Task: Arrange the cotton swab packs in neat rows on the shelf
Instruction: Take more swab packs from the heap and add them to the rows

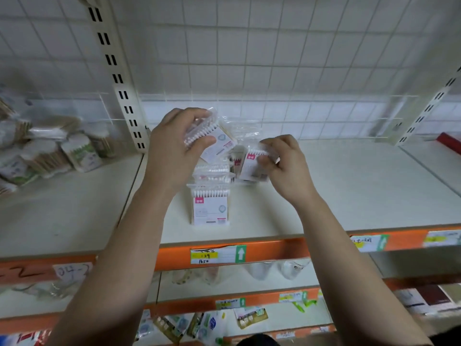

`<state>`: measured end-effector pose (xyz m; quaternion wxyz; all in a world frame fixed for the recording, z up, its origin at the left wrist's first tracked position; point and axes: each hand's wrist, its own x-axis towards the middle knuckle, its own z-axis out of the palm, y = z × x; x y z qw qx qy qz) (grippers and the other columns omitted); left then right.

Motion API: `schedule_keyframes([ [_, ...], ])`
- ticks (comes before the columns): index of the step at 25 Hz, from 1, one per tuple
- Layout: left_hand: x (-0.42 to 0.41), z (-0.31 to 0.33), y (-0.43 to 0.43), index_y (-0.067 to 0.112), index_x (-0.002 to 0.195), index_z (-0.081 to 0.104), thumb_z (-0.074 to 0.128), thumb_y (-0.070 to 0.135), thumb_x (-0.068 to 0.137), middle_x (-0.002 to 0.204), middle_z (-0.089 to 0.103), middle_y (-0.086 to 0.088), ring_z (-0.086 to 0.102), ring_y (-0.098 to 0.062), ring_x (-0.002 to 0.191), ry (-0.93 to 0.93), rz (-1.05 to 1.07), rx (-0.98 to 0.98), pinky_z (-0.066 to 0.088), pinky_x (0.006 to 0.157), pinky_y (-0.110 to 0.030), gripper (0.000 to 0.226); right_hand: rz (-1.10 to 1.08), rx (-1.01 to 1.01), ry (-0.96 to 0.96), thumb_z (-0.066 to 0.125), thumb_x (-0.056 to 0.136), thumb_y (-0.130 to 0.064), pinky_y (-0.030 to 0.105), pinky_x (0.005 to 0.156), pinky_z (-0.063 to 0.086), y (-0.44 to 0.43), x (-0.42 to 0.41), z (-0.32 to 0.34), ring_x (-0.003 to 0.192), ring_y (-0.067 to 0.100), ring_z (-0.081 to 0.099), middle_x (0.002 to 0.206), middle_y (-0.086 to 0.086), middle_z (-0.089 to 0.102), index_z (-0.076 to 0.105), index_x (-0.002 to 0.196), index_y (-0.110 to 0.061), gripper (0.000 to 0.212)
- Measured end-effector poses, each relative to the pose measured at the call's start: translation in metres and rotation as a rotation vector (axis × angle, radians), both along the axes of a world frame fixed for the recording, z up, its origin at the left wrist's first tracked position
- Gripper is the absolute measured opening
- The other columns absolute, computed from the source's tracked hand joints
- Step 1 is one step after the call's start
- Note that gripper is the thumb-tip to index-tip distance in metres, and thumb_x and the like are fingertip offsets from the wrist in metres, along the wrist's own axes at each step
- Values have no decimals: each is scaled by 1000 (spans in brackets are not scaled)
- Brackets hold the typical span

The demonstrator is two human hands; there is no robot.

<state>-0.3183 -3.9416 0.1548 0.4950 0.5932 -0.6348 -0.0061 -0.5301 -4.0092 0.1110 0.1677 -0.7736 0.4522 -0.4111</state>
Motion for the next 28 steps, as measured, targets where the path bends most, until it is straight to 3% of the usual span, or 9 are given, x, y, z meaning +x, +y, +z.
schedule_keyframes([
  [3,-7,-4,4,24,117,63,73,20,80,106,57,11,49,16,92,6,0,12,32,81,0,38,55,15,44,66,82,-7,1,76,32,1,0,-17,83,10,49,102,4,51,64,113,-11,31],
  [7,-15,-6,10,25,116,62,73,19,81,106,57,13,49,19,94,13,6,30,32,82,1,37,74,-1,23,73,76,-11,17,73,37,0,2,-29,85,8,48,95,-4,54,63,105,-12,30],
  [10,-19,-7,14,28,116,62,74,22,80,107,59,16,49,18,95,35,2,48,34,82,0,39,66,-21,-32,74,76,-12,13,71,37,-5,2,-30,85,8,48,97,-2,51,65,100,-12,25],
  [15,-33,-1,13,25,111,64,77,22,77,102,58,30,51,18,96,70,-36,33,33,83,0,36,68,4,-29,70,80,-17,18,72,38,-14,3,-30,81,11,49,99,0,47,65,106,-12,27],
  [18,-46,1,9,20,107,65,77,21,76,100,62,23,55,8,95,44,-99,27,38,81,-6,33,75,20,-57,63,87,-18,11,72,40,-16,-5,-28,79,4,51,104,1,53,64,108,-15,22],
  [21,-59,-10,3,18,106,65,77,21,75,103,65,11,56,-2,96,-19,-160,99,42,83,-14,33,46,22,-92,51,94,-16,4,73,39,-18,-16,-26,82,-4,53,105,3,58,65,105,-15,17],
  [25,-69,-33,-6,20,101,67,76,32,72,100,68,11,59,-16,98,-208,-154,195,38,90,-38,33,11,50,-50,50,91,-6,3,70,38,-21,-30,-26,75,3,55,105,4,58,67,101,-15,22],
  [28,-74,-41,-10,25,100,67,78,35,70,98,69,10,54,-18,98,-369,-79,269,27,88,-35,33,10,52,-52,51,89,-4,3,69,37,-21,-35,-26,75,4,55,105,3,58,67,100,-15,23],
])
